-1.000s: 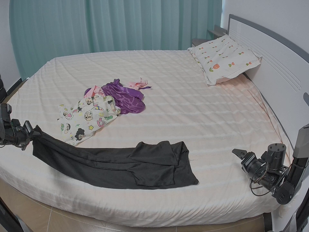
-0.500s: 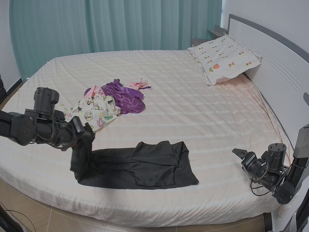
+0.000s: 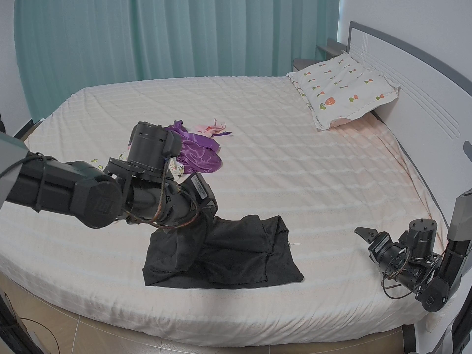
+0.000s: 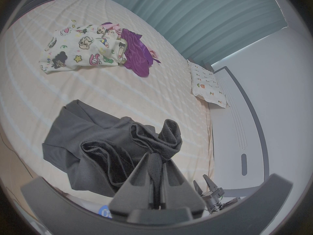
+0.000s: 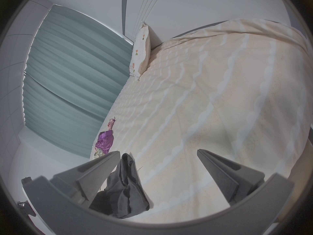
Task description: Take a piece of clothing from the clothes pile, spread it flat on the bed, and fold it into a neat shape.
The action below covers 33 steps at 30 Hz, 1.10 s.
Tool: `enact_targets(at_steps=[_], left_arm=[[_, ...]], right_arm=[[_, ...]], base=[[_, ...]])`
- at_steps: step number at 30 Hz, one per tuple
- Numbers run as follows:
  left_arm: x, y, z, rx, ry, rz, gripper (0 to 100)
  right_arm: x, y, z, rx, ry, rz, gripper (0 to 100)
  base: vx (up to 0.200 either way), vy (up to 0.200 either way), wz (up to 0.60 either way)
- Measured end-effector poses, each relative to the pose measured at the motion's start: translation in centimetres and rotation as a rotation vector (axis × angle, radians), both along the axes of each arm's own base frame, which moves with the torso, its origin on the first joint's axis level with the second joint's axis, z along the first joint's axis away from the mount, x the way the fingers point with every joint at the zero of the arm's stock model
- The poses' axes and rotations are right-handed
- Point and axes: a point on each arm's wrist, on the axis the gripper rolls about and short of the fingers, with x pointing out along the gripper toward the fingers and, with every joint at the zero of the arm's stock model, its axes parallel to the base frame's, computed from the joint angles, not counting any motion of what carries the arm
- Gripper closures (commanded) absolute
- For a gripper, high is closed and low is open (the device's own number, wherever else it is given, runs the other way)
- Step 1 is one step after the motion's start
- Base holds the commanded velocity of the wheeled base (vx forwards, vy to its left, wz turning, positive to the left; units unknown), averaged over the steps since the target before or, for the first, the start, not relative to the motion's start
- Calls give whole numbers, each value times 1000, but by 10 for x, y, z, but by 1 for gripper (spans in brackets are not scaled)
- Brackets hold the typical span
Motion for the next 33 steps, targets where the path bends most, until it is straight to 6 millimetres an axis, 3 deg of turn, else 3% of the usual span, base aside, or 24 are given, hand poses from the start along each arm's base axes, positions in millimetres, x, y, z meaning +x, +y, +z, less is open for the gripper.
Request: enact_targets(at_steps=[14,21,22,33], left_arm=[[16,-59,-9,-91,-31,-88,100],[26,-74,-20,-94,-35,-104,100],[26,-76,-21,-97,-31,-110,0],[30,-79,-28,-101,-17,-117,0]], right_arm=[[1,0,-6,-8,22,0,0],[2,0,-8,-11,28,0,0],[3,0,-8,-10,27,0,0],[3,1,-10,-13,34,0,0]], base=[[0,0,0],[0,0,0],[0,0,0],[0,0,0]])
